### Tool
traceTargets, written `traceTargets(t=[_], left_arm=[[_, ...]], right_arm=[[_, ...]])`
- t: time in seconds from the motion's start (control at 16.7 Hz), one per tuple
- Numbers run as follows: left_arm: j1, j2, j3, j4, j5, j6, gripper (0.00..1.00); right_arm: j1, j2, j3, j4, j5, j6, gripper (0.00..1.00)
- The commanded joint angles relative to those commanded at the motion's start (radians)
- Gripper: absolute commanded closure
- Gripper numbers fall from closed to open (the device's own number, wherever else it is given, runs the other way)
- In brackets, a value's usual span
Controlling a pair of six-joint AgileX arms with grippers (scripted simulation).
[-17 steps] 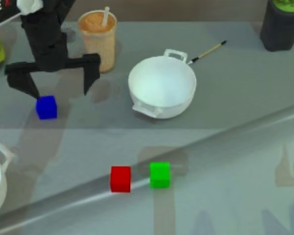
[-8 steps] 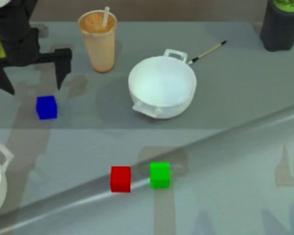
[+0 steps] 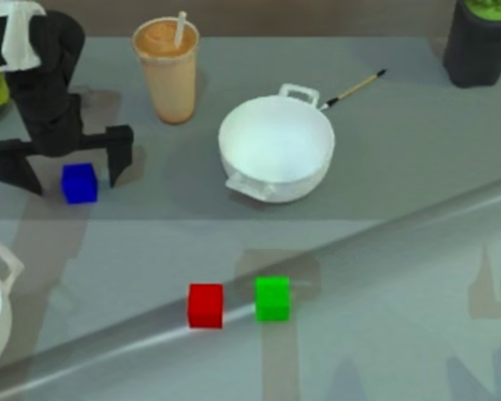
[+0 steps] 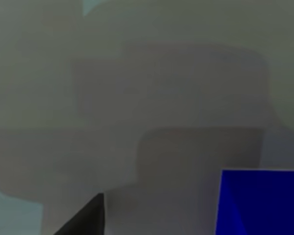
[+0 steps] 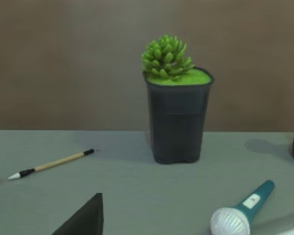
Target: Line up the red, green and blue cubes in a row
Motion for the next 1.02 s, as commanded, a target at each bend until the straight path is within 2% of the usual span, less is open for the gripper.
traceTargets(t=[0.3,1.02], left_arm=[[0.000,0.011,-0.017,0.023,0.000,0.000,0.00],[0.000,0.011,-0.017,0.023,0.000,0.000,0.90]], right_arm=[[0.000,0.000,0.000,0.000,0.000,0.000,0.00],[0.000,0.000,0.000,0.000,0.000,0.000,0.00]])
